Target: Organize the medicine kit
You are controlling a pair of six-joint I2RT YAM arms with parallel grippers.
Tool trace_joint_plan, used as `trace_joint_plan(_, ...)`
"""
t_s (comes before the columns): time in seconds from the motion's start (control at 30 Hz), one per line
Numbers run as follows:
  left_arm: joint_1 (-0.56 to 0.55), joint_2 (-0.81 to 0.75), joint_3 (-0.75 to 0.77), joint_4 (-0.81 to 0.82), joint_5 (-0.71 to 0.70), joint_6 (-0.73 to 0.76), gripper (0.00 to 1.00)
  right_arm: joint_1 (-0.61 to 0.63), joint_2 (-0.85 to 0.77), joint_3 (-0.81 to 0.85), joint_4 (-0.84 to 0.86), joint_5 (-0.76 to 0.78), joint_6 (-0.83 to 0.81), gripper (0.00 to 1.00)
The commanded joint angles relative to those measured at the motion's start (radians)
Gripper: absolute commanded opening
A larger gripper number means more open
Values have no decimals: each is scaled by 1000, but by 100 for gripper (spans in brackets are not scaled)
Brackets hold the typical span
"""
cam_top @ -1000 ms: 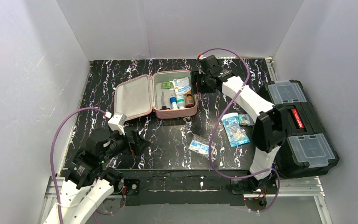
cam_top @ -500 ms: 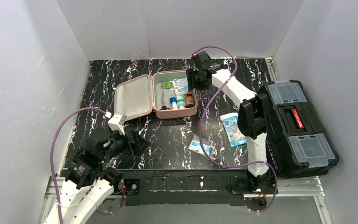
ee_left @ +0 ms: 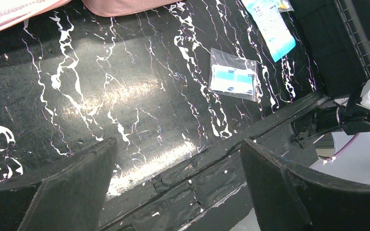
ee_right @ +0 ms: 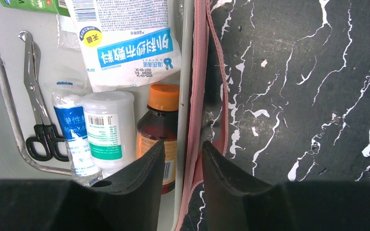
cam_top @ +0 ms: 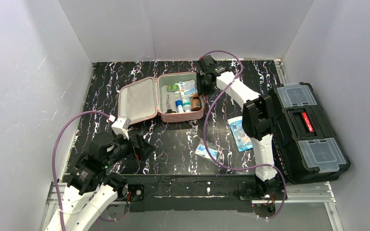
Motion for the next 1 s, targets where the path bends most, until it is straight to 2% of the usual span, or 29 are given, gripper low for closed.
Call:
trace_joint_plan(0.0, 6, 1, 4, -10, -5, 2, 100, -4, 12, 33, 5, 21, 25, 38)
trace_joint_plan(0.4, 6, 1, 5, -12, -7, 0, 99, -3, -22, -56, 27, 15, 108, 2)
trace_joint_plan(0.73, 6, 4, 5, -12, -5, -1, 100, -1, -192, -308, 114, 56, 321, 1)
trace_joint_plan(0.97, 6, -1, 5, -13, 4, -4, 100, 8, -337, -514, 203, 52, 568, 1)
